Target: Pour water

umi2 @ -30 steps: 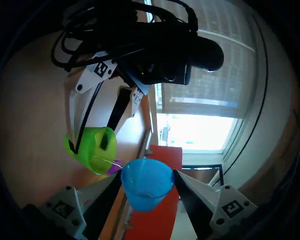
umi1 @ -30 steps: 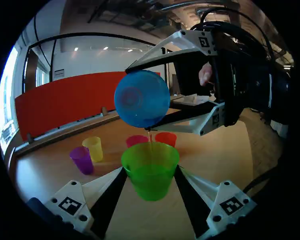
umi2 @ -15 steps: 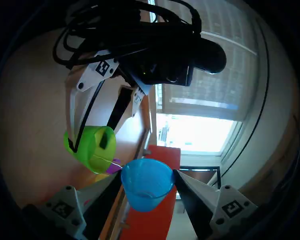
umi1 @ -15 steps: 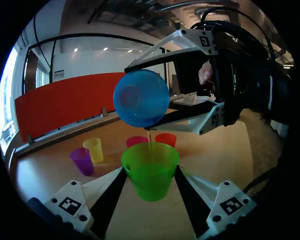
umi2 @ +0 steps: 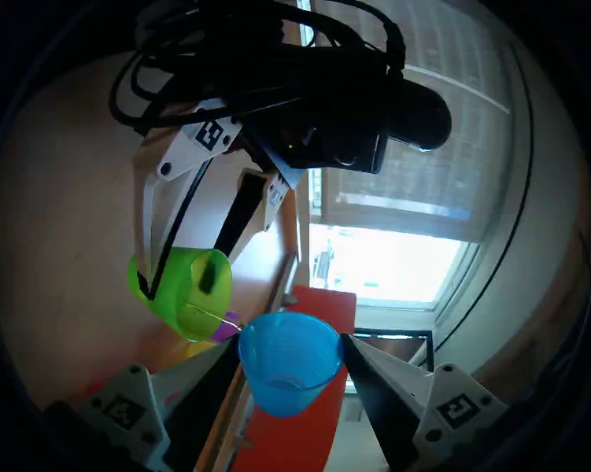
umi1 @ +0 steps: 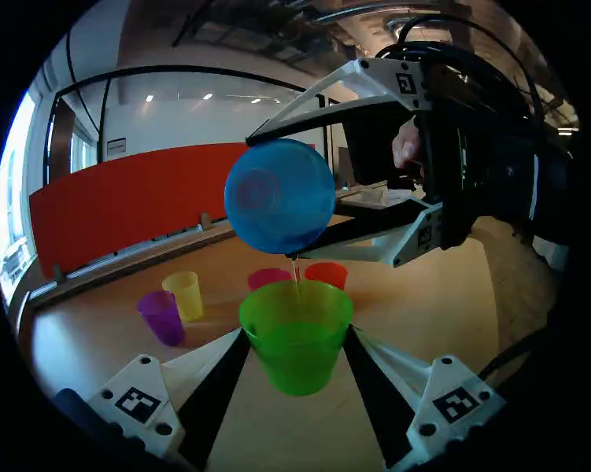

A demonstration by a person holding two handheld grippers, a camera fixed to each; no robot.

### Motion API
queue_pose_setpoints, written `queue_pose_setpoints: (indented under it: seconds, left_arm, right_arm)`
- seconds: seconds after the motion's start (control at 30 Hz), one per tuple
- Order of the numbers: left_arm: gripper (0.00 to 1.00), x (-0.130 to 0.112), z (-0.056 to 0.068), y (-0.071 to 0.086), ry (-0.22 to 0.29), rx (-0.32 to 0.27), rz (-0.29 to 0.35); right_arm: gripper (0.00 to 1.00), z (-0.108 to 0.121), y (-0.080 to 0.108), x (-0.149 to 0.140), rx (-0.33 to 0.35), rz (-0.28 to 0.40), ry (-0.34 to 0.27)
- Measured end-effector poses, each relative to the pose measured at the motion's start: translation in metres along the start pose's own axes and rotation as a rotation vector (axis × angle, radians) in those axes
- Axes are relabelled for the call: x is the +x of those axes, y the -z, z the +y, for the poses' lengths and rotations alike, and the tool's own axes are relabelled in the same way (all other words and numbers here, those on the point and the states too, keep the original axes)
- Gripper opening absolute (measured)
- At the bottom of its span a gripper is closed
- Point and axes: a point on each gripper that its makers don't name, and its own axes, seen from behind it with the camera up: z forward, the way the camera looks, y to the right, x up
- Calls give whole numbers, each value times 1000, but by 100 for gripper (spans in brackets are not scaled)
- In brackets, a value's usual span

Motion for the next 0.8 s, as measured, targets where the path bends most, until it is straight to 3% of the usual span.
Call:
queue_pose_setpoints:
  seconds: [0.8]
  left_arm:
    - [83, 0, 1, 0, 2, -1, 2]
  right_arm:
    - [94, 2, -5, -6, 0, 2, 22]
